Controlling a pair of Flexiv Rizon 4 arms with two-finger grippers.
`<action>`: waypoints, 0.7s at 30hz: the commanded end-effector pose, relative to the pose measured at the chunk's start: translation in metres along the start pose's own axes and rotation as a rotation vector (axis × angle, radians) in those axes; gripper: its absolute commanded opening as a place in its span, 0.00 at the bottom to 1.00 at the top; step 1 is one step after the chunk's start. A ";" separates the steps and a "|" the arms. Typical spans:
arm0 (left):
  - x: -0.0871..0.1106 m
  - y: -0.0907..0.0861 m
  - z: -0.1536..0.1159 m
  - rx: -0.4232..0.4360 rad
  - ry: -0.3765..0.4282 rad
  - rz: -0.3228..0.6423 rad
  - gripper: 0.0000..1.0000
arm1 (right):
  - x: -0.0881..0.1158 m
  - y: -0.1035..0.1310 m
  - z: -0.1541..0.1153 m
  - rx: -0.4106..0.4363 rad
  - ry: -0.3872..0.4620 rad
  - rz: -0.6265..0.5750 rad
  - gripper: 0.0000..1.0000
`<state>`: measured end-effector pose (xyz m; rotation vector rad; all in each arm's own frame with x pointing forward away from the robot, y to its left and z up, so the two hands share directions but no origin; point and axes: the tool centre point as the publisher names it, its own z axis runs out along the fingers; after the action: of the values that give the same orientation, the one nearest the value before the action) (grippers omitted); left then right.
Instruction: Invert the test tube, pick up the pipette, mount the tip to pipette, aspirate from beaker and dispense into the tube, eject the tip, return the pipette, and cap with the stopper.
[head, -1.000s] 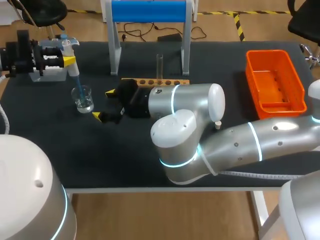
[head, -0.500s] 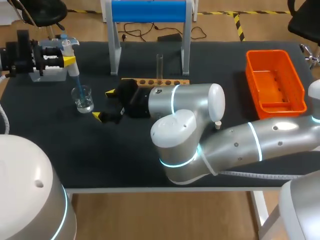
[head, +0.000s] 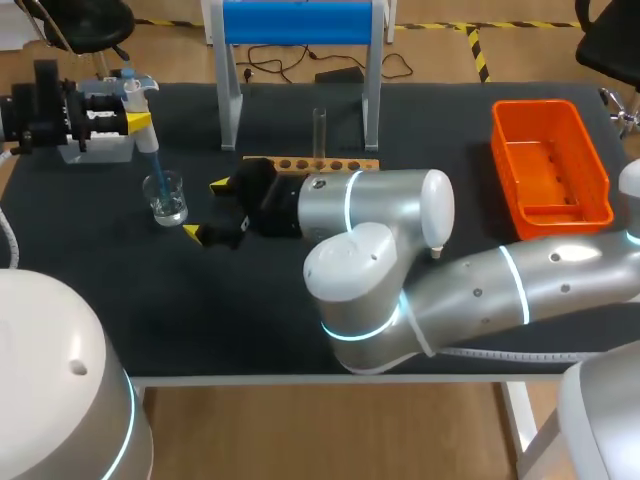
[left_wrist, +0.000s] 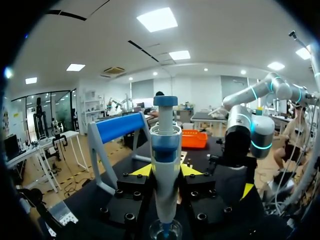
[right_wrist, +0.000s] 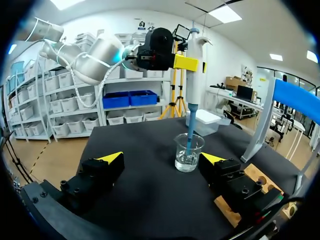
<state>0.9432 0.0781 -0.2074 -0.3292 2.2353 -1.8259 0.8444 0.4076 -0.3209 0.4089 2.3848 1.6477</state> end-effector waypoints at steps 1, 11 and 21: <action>0.000 0.000 0.000 0.001 -0.002 0.001 0.00 | -0.002 0.007 -0.020 0.013 0.023 -0.008 1.00; 0.000 0.000 0.000 0.001 -0.002 0.001 0.00 | 0.008 0.036 -0.058 0.027 0.067 -0.065 1.00; 0.000 0.000 0.000 0.001 -0.002 0.001 0.00 | 0.019 0.063 -0.090 0.074 0.090 -0.118 1.00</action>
<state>0.9433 0.0781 -0.2075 -0.3292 2.2352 -1.8261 0.8091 0.3805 -0.2502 0.2329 2.3716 1.6382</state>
